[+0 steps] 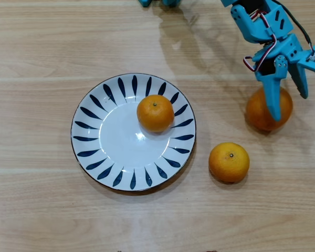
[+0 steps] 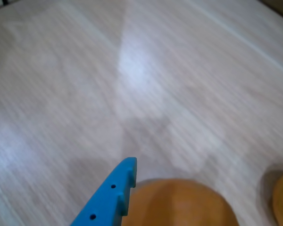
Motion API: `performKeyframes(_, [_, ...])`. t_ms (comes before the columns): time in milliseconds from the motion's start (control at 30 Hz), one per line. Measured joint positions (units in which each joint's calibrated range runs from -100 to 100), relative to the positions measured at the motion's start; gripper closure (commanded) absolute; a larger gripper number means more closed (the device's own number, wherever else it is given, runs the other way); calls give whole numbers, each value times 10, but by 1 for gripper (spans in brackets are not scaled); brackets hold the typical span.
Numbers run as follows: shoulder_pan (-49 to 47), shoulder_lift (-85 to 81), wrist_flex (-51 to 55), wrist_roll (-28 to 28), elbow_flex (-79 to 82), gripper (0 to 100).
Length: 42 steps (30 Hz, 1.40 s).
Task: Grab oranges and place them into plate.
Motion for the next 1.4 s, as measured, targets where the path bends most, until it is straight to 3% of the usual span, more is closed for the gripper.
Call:
performKeyframes(167, [-3,0,-45,2,4,55])
performKeyframes(333, [-3,0,-47,-4,4,54])
performKeyframes(467, [-6,-2,25,-37,-1,54])
performKeyframes(533, [-6,-8,105,-56,-48,54])
performKeyframes(733, [-11,-22,508,-95,-221,54])
performKeyframes(767, [-11,-22,528,-99,-229,54])
performKeyframes(1067, [-22,13,553,-134,-252,54])
performKeyframes(1400, [-27,97,470,-138,-259,54])
